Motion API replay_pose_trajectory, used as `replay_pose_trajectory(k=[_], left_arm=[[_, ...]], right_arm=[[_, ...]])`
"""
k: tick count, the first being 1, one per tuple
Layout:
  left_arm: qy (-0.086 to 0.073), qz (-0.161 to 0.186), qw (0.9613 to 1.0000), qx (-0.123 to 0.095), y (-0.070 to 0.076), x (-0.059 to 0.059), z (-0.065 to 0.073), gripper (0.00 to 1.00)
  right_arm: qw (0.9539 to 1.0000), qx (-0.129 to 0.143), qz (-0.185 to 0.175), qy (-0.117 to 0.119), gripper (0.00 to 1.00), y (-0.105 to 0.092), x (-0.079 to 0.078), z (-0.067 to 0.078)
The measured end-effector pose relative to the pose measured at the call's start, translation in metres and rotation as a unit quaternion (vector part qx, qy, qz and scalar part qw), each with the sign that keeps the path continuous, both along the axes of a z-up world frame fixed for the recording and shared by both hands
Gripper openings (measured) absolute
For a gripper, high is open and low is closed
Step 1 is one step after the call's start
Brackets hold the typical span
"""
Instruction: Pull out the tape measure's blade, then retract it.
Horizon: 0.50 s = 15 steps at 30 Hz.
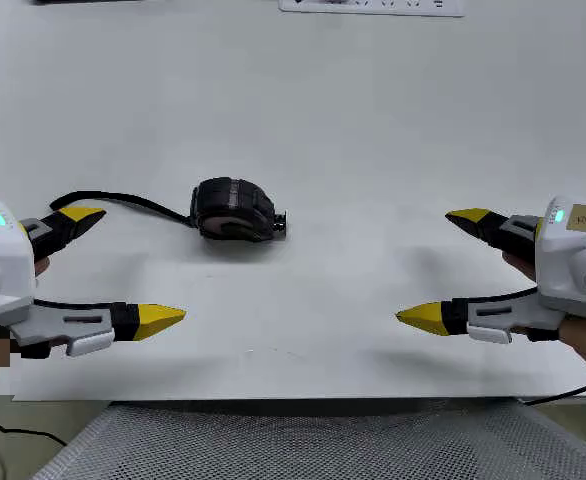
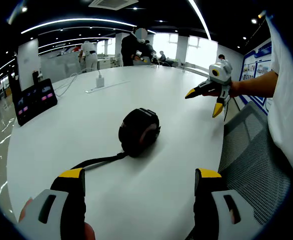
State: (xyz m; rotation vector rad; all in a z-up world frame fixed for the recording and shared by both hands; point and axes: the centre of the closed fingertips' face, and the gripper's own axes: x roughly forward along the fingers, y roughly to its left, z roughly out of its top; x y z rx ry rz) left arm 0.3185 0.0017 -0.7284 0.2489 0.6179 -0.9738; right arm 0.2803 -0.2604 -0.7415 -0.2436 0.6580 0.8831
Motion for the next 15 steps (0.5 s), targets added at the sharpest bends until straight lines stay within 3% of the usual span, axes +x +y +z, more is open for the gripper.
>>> replay_pose_trajectory(k=[15], left_arm=[[0.001,-0.001,1.0000,0.000,0.0005,-0.0002,-0.0005,0.88]], right_arm=[[1.0000,0.001,0.003,0.000,0.83,0.0020,0.0000,-0.0007]])
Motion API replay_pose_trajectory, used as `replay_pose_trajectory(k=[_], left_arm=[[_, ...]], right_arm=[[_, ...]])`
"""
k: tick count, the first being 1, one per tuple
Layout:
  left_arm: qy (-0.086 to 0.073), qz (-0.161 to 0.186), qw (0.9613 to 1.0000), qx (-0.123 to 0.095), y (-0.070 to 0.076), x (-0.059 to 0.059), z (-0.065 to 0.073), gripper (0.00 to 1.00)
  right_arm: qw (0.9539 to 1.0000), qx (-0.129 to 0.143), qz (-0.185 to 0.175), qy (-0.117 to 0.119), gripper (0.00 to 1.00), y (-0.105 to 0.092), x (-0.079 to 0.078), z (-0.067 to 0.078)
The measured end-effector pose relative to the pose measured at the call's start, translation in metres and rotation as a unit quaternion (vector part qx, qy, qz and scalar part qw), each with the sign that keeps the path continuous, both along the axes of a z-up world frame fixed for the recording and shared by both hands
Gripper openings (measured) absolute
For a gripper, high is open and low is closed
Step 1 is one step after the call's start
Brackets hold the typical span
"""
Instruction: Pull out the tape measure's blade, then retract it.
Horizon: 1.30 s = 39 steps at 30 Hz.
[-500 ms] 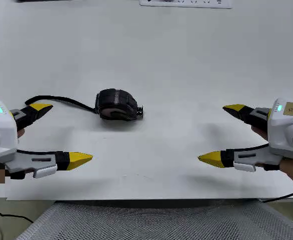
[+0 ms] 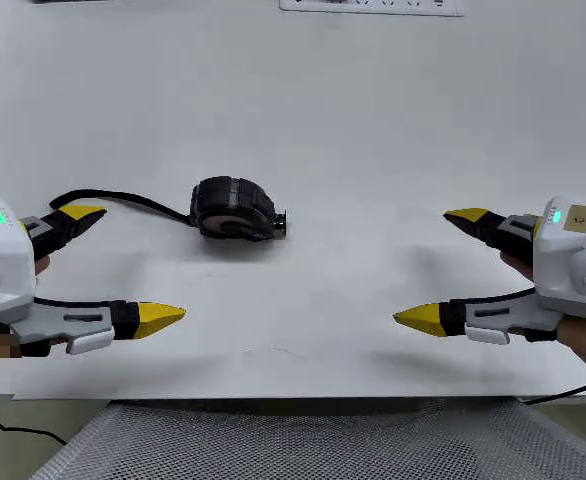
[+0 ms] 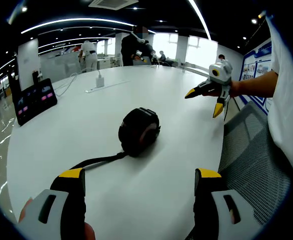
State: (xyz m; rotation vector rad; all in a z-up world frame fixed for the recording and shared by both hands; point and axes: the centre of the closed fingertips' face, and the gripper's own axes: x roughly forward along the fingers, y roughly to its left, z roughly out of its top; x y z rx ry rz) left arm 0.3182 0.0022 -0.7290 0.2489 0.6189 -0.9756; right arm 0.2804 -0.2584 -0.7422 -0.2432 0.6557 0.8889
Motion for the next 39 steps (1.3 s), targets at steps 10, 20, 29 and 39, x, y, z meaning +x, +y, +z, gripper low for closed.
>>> replay_pose_trajectory(k=[10,20,29,39], left_arm=[[0.004,0.002,1.0000,0.001,0.000,0.002,-0.002,0.88],[0.002,-0.002,1.0000,0.000,-0.003,0.006,-0.002,0.89],[-0.001,-0.013,0.9999,0.002,-0.007,0.010,-0.002,0.89],[-0.001,-0.022,0.9997,0.003,-0.010,0.013,-0.003,0.88]], right_arm=[[1.0000,-0.001,0.001,-0.001,0.85,0.000,0.002,0.000],[1.0000,-0.001,0.005,-0.001,0.86,0.002,0.006,0.000],[0.9999,-0.002,0.014,0.000,0.85,0.006,0.011,0.000],[0.9998,-0.002,0.019,0.001,0.85,0.009,0.016,-0.003]])
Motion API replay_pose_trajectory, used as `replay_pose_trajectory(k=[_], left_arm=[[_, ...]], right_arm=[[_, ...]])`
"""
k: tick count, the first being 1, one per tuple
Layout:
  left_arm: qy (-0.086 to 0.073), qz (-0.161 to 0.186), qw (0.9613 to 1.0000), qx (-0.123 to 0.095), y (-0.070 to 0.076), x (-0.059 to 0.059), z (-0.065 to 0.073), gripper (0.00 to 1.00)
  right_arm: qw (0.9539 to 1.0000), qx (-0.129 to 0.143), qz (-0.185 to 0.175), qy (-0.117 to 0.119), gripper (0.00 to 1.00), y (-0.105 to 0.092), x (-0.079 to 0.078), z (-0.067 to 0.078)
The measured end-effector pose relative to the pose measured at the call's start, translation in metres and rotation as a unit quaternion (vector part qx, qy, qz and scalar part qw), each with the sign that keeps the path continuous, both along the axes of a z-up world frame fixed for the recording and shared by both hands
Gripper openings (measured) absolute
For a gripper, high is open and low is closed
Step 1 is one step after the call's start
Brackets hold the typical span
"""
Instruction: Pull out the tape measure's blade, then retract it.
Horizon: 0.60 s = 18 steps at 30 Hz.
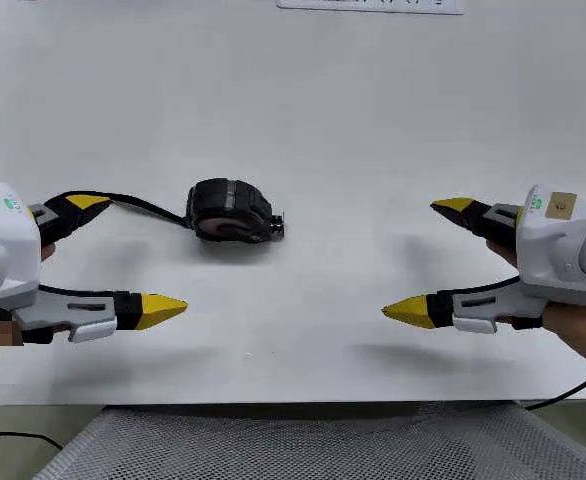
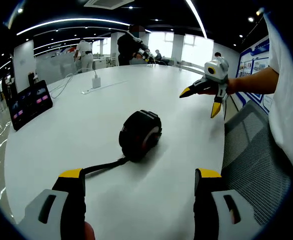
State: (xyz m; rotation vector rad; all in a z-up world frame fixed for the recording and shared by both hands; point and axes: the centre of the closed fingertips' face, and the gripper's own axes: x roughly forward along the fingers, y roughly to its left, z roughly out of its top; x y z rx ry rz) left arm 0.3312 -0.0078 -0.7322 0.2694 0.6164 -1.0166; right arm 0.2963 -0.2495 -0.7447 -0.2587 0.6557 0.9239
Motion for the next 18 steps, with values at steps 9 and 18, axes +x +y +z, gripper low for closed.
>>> replay_pose_trajectory(k=[9,18], left_arm=[[0.001,-0.010,0.9999,-0.001,-0.005,0.005,-0.001,0.88],[-0.002,-0.033,0.9995,0.002,-0.016,0.009,-0.004,0.85]], right_arm=[[1.0000,0.001,0.004,0.001,0.85,0.004,0.004,-0.002],[0.9999,0.004,0.013,0.002,0.84,0.012,0.011,-0.005]])
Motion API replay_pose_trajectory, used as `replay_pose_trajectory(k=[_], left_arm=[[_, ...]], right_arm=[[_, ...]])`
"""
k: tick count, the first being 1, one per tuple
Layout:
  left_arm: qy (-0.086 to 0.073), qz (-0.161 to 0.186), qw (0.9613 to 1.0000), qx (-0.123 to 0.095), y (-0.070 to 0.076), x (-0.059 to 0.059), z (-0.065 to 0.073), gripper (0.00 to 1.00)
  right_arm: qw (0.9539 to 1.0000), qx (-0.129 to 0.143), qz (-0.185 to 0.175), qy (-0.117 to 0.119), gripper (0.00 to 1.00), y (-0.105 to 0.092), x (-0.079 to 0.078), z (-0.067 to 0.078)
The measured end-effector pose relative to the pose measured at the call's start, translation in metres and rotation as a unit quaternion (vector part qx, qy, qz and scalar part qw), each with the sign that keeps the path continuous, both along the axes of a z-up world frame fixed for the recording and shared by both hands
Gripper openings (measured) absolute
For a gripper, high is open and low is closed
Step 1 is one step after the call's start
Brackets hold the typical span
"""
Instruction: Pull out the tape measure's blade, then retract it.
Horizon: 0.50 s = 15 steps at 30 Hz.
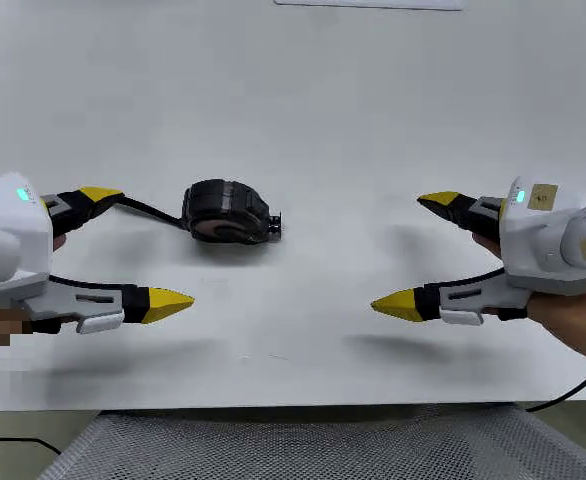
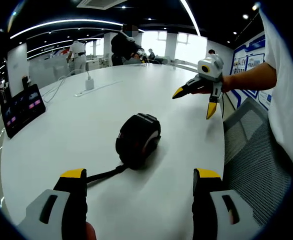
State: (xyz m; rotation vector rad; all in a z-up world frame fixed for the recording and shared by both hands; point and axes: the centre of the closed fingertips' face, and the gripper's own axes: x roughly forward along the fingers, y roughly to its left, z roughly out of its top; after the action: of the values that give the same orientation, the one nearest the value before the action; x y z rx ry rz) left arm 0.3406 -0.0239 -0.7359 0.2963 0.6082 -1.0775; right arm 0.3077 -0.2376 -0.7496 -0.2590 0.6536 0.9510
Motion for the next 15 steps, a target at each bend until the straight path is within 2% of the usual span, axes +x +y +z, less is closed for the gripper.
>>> replay_pose_trajectory(k=[15], left_arm=[[-0.002,-0.056,0.9983,0.015,-0.019,0.008,-0.005,0.81]], right_arm=[[0.9995,-0.001,0.032,0.003,0.84,0.015,0.009,-0.007]])
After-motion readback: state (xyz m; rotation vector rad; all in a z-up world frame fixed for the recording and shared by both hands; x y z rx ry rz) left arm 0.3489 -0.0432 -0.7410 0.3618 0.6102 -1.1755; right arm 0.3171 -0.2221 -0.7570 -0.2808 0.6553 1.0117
